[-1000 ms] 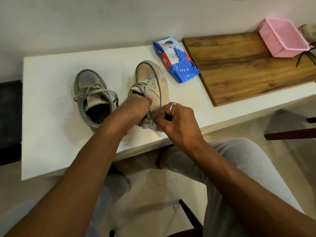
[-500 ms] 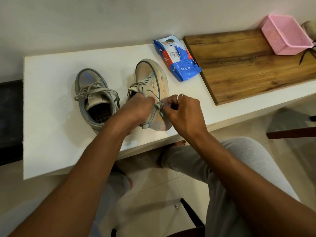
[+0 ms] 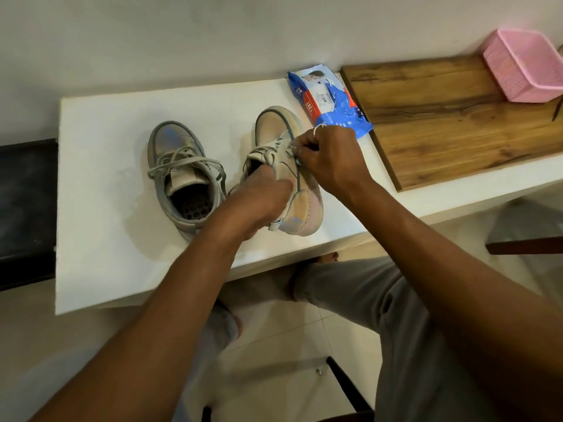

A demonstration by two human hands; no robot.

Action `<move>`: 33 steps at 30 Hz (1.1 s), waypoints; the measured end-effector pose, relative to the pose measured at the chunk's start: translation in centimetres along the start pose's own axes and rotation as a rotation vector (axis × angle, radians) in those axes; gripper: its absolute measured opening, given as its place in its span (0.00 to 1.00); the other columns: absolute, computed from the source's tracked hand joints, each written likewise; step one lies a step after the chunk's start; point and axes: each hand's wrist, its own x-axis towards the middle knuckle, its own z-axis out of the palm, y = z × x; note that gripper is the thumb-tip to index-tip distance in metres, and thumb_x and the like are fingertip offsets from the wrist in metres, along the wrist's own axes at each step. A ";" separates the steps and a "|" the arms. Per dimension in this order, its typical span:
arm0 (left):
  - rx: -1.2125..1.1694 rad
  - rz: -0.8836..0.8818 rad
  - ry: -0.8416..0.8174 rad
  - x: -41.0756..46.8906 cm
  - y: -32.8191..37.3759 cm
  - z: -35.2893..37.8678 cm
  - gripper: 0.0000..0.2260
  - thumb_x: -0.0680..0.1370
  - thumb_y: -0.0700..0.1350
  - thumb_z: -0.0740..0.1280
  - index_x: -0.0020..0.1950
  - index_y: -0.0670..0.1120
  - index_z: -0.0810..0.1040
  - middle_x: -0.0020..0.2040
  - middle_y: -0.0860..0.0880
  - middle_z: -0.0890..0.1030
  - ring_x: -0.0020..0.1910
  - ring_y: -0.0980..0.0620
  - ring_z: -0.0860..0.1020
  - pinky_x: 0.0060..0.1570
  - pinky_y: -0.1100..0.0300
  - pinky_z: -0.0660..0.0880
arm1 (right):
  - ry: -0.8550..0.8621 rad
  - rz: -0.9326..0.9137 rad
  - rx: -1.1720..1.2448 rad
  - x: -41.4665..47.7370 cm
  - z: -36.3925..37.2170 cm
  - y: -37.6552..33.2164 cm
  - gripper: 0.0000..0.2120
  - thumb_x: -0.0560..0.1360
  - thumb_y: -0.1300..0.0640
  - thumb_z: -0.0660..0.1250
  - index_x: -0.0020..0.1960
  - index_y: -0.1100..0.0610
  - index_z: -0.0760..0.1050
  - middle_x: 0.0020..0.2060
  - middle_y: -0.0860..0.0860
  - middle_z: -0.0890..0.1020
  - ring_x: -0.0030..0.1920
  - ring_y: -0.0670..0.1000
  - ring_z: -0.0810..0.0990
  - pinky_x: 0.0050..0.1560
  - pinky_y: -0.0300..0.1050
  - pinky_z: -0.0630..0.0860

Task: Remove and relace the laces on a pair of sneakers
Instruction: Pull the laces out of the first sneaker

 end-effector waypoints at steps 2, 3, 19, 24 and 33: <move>0.012 -0.012 0.031 0.2 -0.1 0.2 0.21 0.74 0.54 0.61 0.65 0.49 0.72 0.56 0.47 0.77 0.52 0.45 0.76 0.52 0.51 0.77 | -0.058 -0.041 -0.037 -1.3 -0.4 0.3 0.08 0.77 0.59 0.69 0.54 0.59 0.84 0.47 0.51 0.86 0.45 0.47 0.82 0.47 0.39 0.80; 0.027 -0.020 0.045 0.4 -0.1 0.3 0.19 0.76 0.52 0.61 0.66 0.49 0.71 0.56 0.48 0.75 0.53 0.45 0.75 0.50 0.53 0.76 | -0.086 -0.050 -0.045 -1.9 -0.6 0.5 0.08 0.77 0.59 0.70 0.54 0.59 0.84 0.47 0.50 0.86 0.45 0.46 0.82 0.45 0.35 0.77; 0.059 0.012 0.016 -0.1 0.6 0.3 0.19 0.78 0.51 0.61 0.67 0.48 0.69 0.59 0.47 0.75 0.54 0.43 0.76 0.54 0.49 0.77 | -0.071 -0.140 -0.344 5.3 0.6 -0.6 0.10 0.77 0.57 0.65 0.53 0.58 0.83 0.47 0.55 0.83 0.47 0.55 0.81 0.50 0.54 0.80; 0.039 0.011 0.037 -0.3 0.7 0.4 0.19 0.80 0.49 0.59 0.70 0.47 0.66 0.60 0.48 0.73 0.53 0.47 0.72 0.49 0.55 0.70 | -0.374 -0.270 -0.596 5.9 -1.8 -2.2 0.10 0.76 0.55 0.70 0.53 0.61 0.81 0.46 0.56 0.82 0.47 0.55 0.80 0.49 0.51 0.80; 0.063 0.013 0.036 -0.7 1.3 0.5 0.14 0.82 0.47 0.58 0.67 0.44 0.67 0.54 0.49 0.69 0.48 0.50 0.69 0.45 0.58 0.66 | -0.339 -0.213 -0.582 7.2 -0.7 -2.8 0.10 0.78 0.57 0.66 0.54 0.62 0.79 0.45 0.57 0.82 0.46 0.55 0.81 0.49 0.48 0.80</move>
